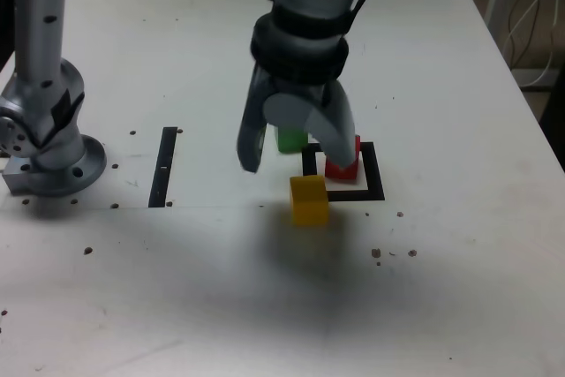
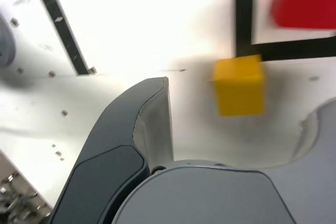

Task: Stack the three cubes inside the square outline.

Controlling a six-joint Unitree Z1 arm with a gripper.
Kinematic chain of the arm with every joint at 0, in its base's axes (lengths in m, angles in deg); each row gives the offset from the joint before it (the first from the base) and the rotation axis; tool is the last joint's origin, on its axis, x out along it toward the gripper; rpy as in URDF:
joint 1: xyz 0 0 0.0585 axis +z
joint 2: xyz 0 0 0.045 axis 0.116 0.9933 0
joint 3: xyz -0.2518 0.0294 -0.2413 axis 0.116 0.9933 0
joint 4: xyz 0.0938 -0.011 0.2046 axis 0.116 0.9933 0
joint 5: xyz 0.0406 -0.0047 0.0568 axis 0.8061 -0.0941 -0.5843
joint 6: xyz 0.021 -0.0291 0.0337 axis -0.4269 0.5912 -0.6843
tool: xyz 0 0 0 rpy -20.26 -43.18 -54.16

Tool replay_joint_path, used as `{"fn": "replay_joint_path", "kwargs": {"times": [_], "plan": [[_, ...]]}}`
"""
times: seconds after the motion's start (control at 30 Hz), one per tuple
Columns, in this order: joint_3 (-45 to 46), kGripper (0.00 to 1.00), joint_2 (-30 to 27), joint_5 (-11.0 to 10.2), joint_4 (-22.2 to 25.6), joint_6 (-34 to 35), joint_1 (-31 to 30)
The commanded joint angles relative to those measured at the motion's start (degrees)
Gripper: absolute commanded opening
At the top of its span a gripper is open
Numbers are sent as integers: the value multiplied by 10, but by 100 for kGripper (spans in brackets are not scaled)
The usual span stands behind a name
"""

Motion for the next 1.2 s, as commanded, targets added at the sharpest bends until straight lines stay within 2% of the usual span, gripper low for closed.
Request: {"fn": "replay_joint_path", "kwargs": {"times": [0.0, 0.2, 0.4, 0.67, 0.93, 1.07, 1.17], "plan": [[24, 99, -3, 5, -12, 5, 1], [68, 99, -9, 21, -60, 13, -10], [81, 94, 4, 30, -103, 25, -26], [79, 91, 33, 28, -138, 28, -32], [94, 82, 49, 8, -160, 24, -26], [103, 72, 51, 1, -184, 25, -23], [107, 60, 51, -2, -201, 27, -22]]}}
